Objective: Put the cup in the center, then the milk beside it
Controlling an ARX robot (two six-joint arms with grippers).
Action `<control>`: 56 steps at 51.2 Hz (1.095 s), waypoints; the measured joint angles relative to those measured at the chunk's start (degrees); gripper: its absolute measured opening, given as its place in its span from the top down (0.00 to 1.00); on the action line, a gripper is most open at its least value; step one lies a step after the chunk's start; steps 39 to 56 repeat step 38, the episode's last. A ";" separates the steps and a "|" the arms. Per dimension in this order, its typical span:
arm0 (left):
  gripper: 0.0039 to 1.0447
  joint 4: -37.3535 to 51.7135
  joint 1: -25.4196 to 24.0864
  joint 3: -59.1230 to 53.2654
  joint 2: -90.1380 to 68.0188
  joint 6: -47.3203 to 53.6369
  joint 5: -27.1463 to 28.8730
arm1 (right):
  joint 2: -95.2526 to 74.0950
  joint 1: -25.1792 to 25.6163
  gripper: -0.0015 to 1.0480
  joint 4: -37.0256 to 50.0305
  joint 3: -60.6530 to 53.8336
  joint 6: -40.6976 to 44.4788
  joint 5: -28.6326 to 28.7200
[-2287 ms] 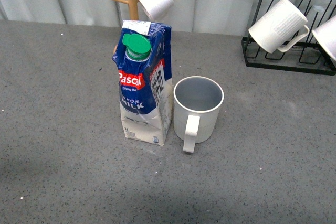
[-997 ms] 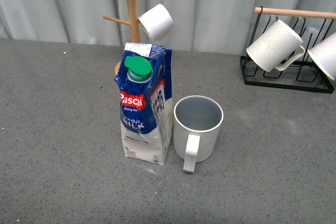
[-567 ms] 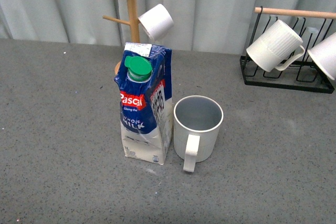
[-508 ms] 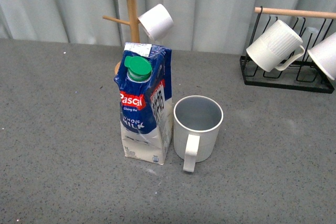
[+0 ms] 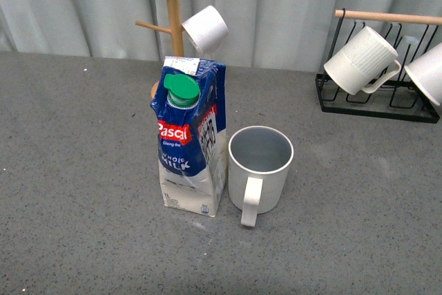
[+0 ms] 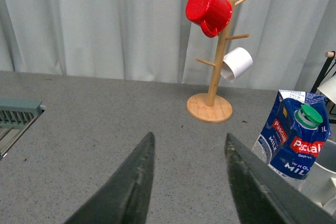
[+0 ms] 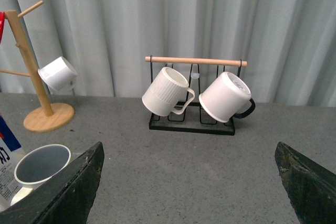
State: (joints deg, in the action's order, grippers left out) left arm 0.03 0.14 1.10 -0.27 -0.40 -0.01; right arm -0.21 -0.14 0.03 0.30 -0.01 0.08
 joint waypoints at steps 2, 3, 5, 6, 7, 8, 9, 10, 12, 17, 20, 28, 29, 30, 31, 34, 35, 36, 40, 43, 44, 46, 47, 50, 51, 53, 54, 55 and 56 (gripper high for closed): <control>0.51 0.00 0.00 0.00 0.00 0.00 0.00 | 0.00 0.00 0.09 0.00 0.00 0.02 0.00; 0.47 0.00 0.00 0.00 0.00 0.00 0.00 | 0.00 0.00 0.09 0.00 0.00 0.00 0.00; 0.40 0.00 0.00 0.00 0.00 0.00 0.00 | 0.00 0.00 0.09 0.00 0.00 0.02 0.00; 0.39 0.00 0.00 0.00 0.00 0.00 0.00 | 0.00 0.00 0.09 0.00 0.00 0.00 0.00; 0.35 0.00 0.00 0.00 0.00 0.00 0.00 | 0.00 0.00 0.09 0.00 0.00 0.02 0.00; 0.31 0.00 0.00 0.00 0.00 0.00 0.00 | 0.00 0.00 0.09 0.00 0.00 0.00 0.00; 0.30 0.00 0.00 0.00 0.00 0.00 0.00 | 0.00 0.00 0.09 0.00 0.00 0.00 0.00; 0.27 0.00 0.00 0.00 0.00 0.00 0.00 | 0.00 0.00 0.09 0.00 0.00 0.02 0.00; 0.18 0.00 0.00 0.00 0.00 0.00 0.00 | 0.00 0.00 0.09 0.00 0.00 0.02 0.00; 0.04 0.00 0.00 0.00 0.00 0.07 0.00 | 0.00 0.00 0.09 0.00 0.00 0.00 0.00; 0.06 0.00 0.00 0.00 0.00 0.13 0.00 | 0.00 0.00 0.09 0.00 0.00 0.02 0.00; 0.06 0.00 0.00 0.00 0.00 0.13 0.00 | 0.00 0.00 0.09 0.00 0.00 0.02 0.00; 0.06 0.00 0.00 0.00 0.00 0.13 0.00 | 0.00 0.00 0.09 0.00 0.00 0.00 0.00; 0.06 0.00 0.00 0.00 0.00 0.13 0.00 | 0.00 0.00 0.09 0.00 0.00 0.00 0.00; 0.06 0.00 0.00 0.00 0.00 0.13 0.00 | 0.00 0.00 0.09 0.00 0.00 0.00 0.00; 0.06 0.00 0.00 0.00 0.00 0.13 0.00 | 0.00 0.00 0.09 0.00 0.00 0.02 0.00; 0.06 0.00 0.00 0.00 0.00 0.13 0.00 | 0.00 0.00 0.09 0.00 0.00 0.02 0.00; 0.06 0.00 0.00 0.00 0.00 0.15 0.00 | 0.00 0.00 0.09 0.00 0.00 0.00 0.00; 0.06 0.00 0.00 0.00 0.00 0.13 0.00 | 0.00 0.00 0.09 0.00 0.00 0.00 0.00; 0.06 0.00 0.00 0.00 0.00 0.13 0.00 | 0.00 0.00 0.09 0.00 0.00 0.00 0.00; 0.06 0.00 0.00 0.00 0.00 0.13 0.00 | 0.00 0.00 0.09 0.00 0.00 0.00 0.00; 0.06 0.00 0.00 0.00 0.00 0.13 0.00 | 0.00 0.00 0.09 0.00 0.00 0.00 0.00; 0.06 0.00 0.00 0.00 0.00 0.13 0.00 | 0.00 0.00 0.09 0.00 0.00 0.00 0.00; 0.06 0.00 0.00 0.00 0.00 0.13 0.00 | 0.00 0.00 0.09 0.00 0.00 0.00 0.00; 0.06 0.00 0.00 0.00 0.00 0.13 0.00 | 0.00 0.00 0.09 0.00 0.00 0.00 0.00; 0.06 0.00 0.00 0.00 0.00 0.13 0.00 | 0.00 0.00 0.09 0.00 0.00 0.00 0.00; 0.06 0.00 0.00 0.00 0.00 0.13 0.00 | 0.00 0.00 0.09 0.00 0.00 0.00 0.00; 0.06 0.00 0.00 0.00 0.00 0.13 0.00 | 0.00 0.00 0.09 0.00 0.00 0.00 0.00; 0.06 0.00 0.00 0.00 0.00 0.13 0.00 | 0.00 0.00 0.09 0.00 0.00 0.00 0.00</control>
